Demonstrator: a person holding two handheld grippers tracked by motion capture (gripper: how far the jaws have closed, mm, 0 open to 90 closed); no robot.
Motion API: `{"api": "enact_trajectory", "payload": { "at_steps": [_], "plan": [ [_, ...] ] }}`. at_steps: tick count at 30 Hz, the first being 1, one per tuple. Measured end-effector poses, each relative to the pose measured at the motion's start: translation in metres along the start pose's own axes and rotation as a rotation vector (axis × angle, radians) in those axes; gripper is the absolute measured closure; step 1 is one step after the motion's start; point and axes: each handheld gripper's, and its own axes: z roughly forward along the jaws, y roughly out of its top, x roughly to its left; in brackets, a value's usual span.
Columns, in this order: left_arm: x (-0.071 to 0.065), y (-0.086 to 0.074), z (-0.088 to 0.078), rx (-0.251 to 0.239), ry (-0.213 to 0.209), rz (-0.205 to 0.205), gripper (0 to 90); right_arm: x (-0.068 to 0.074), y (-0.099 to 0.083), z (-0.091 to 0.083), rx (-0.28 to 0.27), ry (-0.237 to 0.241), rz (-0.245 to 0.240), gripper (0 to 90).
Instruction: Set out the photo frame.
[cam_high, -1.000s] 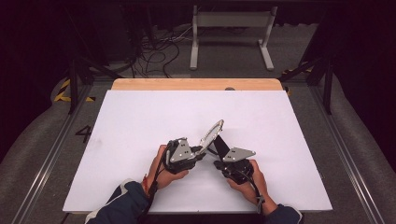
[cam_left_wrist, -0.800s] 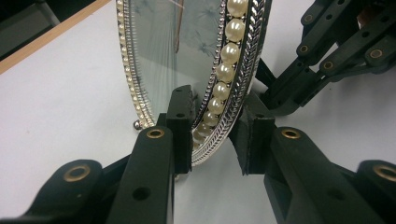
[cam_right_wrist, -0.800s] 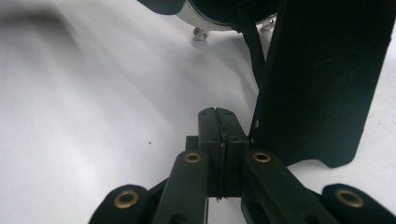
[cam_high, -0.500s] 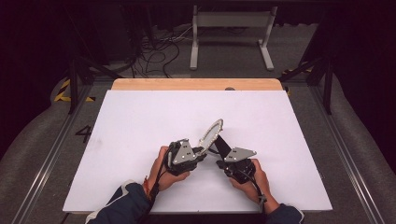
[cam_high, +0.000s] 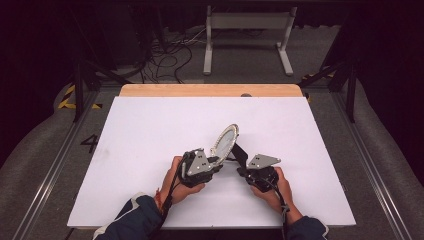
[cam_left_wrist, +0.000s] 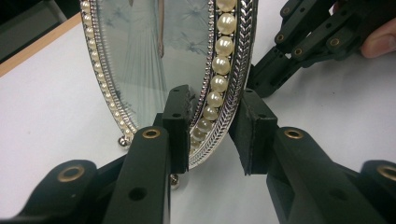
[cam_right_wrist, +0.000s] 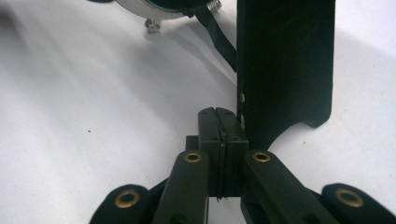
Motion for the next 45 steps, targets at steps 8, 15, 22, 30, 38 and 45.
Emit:
{"api": "enact_trajectory", "payload": {
  "at_steps": [8, 15, 22, 30, 38, 45],
  "plan": [
    [0.001, 0.0, 0.001, -0.002, -0.008, -0.003, 68.8, -0.001, 0.0, 0.0, 0.002, -0.013, -0.008, 90.0],
    [0.001, 0.002, 0.002, -0.001, -0.007, -0.004, 68.6, -0.004, -0.001, 0.0, -0.004, -0.01, 0.018, 90.0],
    [0.001, 0.002, 0.003, -0.002, -0.011, -0.006, 68.0, -0.005, -0.001, -0.001, -0.004, -0.02, 0.033, 89.1],
    [0.004, 0.001, -0.004, -0.008, -0.04, 0.002, 69.0, -0.002, -0.001, -0.001, -0.001, -0.023, 0.051, 84.6],
    [0.007, -0.004, 0.004, 0.043, -0.061, -0.005, 68.2, -0.009, -0.002, -0.001, -0.004, -0.03, 0.057, 87.1],
    [0.007, -0.004, 0.006, 0.038, -0.074, -0.018, 67.8, -0.013, -0.001, 0.0, -0.002, -0.039, 0.066, 86.9]
  ]
}}
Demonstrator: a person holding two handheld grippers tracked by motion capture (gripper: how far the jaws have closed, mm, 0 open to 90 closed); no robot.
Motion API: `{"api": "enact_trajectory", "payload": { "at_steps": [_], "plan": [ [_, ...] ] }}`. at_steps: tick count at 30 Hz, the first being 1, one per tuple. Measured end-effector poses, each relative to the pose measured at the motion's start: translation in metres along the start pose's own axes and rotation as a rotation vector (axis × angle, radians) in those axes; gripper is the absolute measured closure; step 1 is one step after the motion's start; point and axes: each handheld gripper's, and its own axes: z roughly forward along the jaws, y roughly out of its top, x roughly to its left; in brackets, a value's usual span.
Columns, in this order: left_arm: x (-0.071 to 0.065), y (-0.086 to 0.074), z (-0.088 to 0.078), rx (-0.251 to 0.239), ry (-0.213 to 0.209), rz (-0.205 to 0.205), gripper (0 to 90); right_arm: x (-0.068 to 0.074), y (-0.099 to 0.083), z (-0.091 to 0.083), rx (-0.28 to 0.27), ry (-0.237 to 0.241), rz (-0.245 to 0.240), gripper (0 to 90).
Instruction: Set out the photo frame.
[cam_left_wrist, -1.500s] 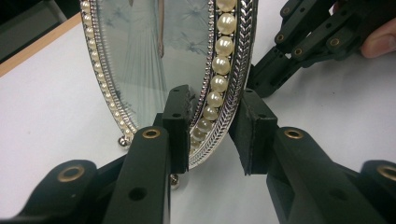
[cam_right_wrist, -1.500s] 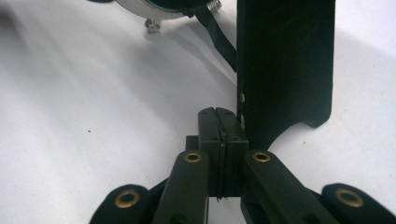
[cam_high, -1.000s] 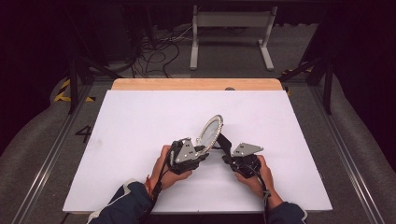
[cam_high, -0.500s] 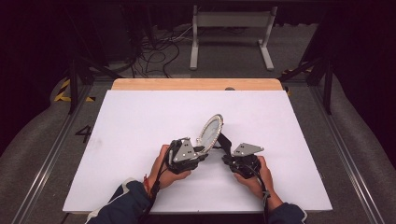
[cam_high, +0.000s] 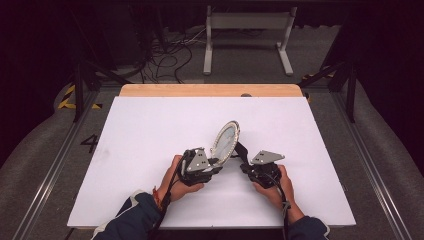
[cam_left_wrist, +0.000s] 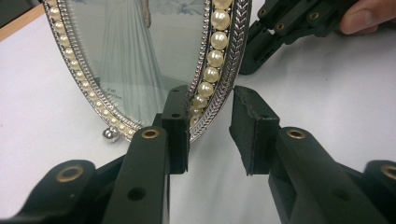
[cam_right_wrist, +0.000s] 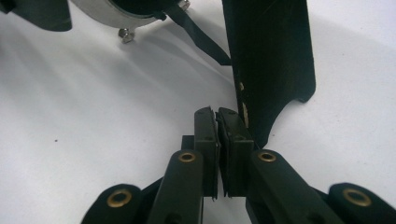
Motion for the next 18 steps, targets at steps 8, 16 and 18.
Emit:
{"api": "enact_trajectory", "payload": {
  "at_steps": [8, 16, 18],
  "plan": [
    [-0.005, 0.003, 0.005, -0.011, 0.006, 0.021, 67.4, -0.003, 0.002, 0.003, -0.001, -0.043, 0.021, 82.1],
    [0.001, 0.001, -0.017, -0.023, 0.033, 0.034, 70.7, 0.004, 0.003, -0.009, -0.027, -0.002, 0.024, 76.1],
    [0.005, -0.002, -0.026, -0.029, 0.044, 0.02, 70.0, 0.01, 0.006, -0.013, -0.046, 0.011, 0.018, 73.9]
  ]
}}
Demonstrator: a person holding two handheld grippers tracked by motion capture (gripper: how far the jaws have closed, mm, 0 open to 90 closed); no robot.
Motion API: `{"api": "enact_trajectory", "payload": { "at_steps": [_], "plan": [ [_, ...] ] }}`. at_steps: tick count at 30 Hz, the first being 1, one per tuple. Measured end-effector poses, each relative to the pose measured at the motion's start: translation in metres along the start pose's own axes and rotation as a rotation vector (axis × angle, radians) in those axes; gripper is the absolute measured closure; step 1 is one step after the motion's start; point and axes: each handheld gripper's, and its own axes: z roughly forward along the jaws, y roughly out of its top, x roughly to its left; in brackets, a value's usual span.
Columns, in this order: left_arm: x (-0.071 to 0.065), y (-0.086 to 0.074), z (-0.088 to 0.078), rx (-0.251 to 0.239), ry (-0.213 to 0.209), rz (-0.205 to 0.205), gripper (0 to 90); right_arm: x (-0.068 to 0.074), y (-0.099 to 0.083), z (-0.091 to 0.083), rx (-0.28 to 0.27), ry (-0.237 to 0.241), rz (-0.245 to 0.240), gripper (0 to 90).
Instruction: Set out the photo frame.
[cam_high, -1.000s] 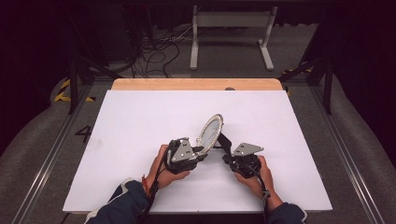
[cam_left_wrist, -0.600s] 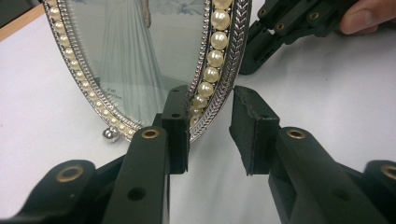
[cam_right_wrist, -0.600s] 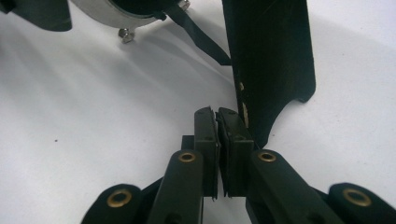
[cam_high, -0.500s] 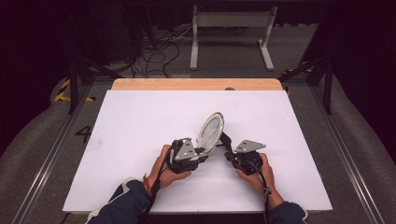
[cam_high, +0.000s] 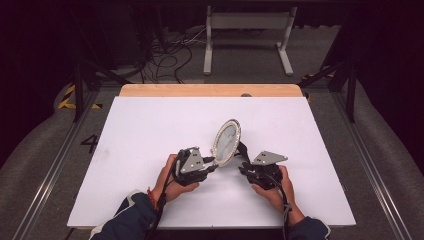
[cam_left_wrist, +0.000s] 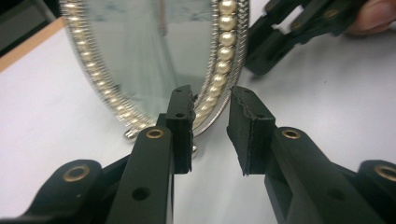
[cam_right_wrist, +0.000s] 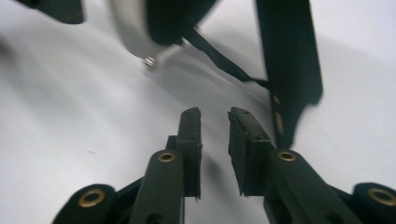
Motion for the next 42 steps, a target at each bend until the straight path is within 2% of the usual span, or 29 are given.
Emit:
{"api": "enact_trajectory", "payload": {
  "at_steps": [4, 7, 9, 10, 13, 14, 15, 16, 18, 19, 23, 27, 35, 42],
  "plan": [
    [0.005, -0.008, -0.016, 0.013, 0.015, -0.016, 61.8, 0.016, 0.008, -0.007, -0.058, 0.041, -0.026, 66.2],
    [0.003, -0.012, -0.027, 0.028, 0.033, 0.011, 55.2, 0.025, 0.011, -0.01, -0.085, 0.054, -0.055, 60.3],
    [0.001, -0.016, -0.035, 0.034, 0.055, 0.017, 50.8, 0.028, 0.014, -0.012, -0.099, 0.052, -0.045, 56.9],
    [0.0, -0.018, -0.038, 0.039, 0.075, 0.02, 44.5, 0.029, 0.015, -0.012, -0.102, 0.046, -0.036, 55.5],
    [0.0, -0.024, -0.045, 0.045, 0.079, 0.011, 42.0, 0.031, 0.017, -0.012, -0.107, 0.037, -0.014, 52.1],
    [0.001, -0.028, -0.049, 0.042, 0.084, 0.004, 42.0, 0.032, 0.018, -0.012, -0.11, 0.037, -0.005, 51.1],
    [0.0, -0.031, -0.051, 0.041, 0.095, -0.006, 39.0, 0.032, 0.019, -0.011, -0.118, 0.04, 0.005, 50.3],
    [0.0, -0.036, -0.055, 0.027, 0.108, -0.034, 33.2, 0.034, 0.02, -0.01, -0.129, 0.042, 0.01, 49.0],
    [0.0, -0.043, -0.059, 0.019, 0.111, -0.065, 29.7, 0.036, 0.022, -0.008, -0.137, 0.045, 0.011, 48.0],
    [-0.001, -0.045, -0.06, 0.02, 0.11, -0.066, 27.7, 0.037, 0.023, -0.006, -0.136, 0.042, 0.013, 47.3],
    [-0.005, -0.051, -0.065, 0.026, 0.119, -0.075, 24.9, 0.039, 0.025, 0.001, -0.128, 0.03, 0.029, 45.3],
    [-0.011, -0.061, -0.071, 0.06, 0.13, -0.09, 23.7, 0.039, 0.028, 0.006, -0.133, 0.036, 0.048, 42.8],
    [-0.014, -0.066, -0.072, 0.088, 0.148, -0.1, 21.1, 0.04, 0.031, 0.02, -0.126, 0.027, 0.088, 40.8],
    [-0.015, -0.071, -0.076, 0.093, 0.152, -0.107, 21.0, 0.04, 0.034, 0.032, -0.166, 0.004, 0.14, 42.3]
  ]
}}
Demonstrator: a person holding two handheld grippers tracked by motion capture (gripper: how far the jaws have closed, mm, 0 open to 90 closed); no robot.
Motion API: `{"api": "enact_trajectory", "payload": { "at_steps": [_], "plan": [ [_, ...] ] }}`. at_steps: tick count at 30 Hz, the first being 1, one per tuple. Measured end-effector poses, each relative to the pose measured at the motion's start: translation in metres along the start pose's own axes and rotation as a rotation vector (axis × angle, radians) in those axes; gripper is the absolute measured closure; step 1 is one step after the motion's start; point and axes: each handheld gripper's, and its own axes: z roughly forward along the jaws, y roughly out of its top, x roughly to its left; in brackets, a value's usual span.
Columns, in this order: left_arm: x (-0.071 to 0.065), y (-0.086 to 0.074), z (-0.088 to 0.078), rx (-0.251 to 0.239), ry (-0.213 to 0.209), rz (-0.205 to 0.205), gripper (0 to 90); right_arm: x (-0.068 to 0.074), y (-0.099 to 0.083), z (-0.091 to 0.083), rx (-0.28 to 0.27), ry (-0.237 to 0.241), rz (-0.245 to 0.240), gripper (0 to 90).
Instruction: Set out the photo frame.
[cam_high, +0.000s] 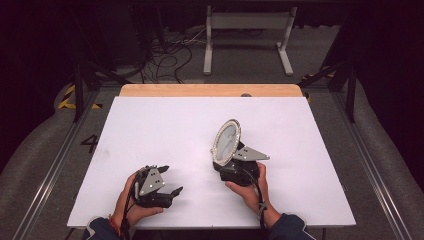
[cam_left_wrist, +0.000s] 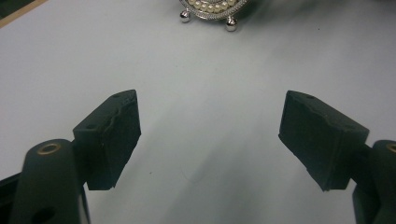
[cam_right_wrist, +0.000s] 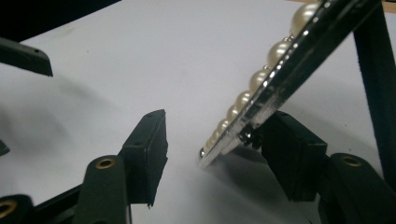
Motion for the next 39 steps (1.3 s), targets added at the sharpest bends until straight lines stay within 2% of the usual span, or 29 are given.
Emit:
{"api": "enact_trajectory", "payload": {
  "at_steps": [4, 7, 10, 13, 26, 39],
  "plan": [
    [0.0, -0.002, 0.0, 0.008, 0.001, -0.005, 20.9, 0.0, 0.0, 0.003, -0.037, -0.017, 0.031, 48.8],
    [-0.001, -0.001, 0.001, 0.013, -0.001, -0.003, 20.8, -0.003, -0.001, 0.001, -0.043, -0.024, 0.051, 61.6],
    [-0.001, -0.001, 0.002, 0.016, -0.006, -0.001, 20.8, -0.007, -0.001, -0.001, -0.033, -0.003, 0.067, 62.3],
    [-0.001, 0.0, 0.003, 0.013, -0.01, -0.002, 20.7, -0.009, 0.001, -0.002, -0.01, 0.014, 0.047, 63.5],
    [0.0, 0.005, 0.011, 0.023, -0.032, 0.013, 19.6, -0.022, 0.002, -0.016, 0.072, 0.115, 0.029, 72.9],
    [0.003, 0.015, 0.021, 0.006, -0.064, 0.023, 19.1, -0.026, 0.001, -0.033, 0.12, 0.154, -0.005, 75.2]
  ]
}}
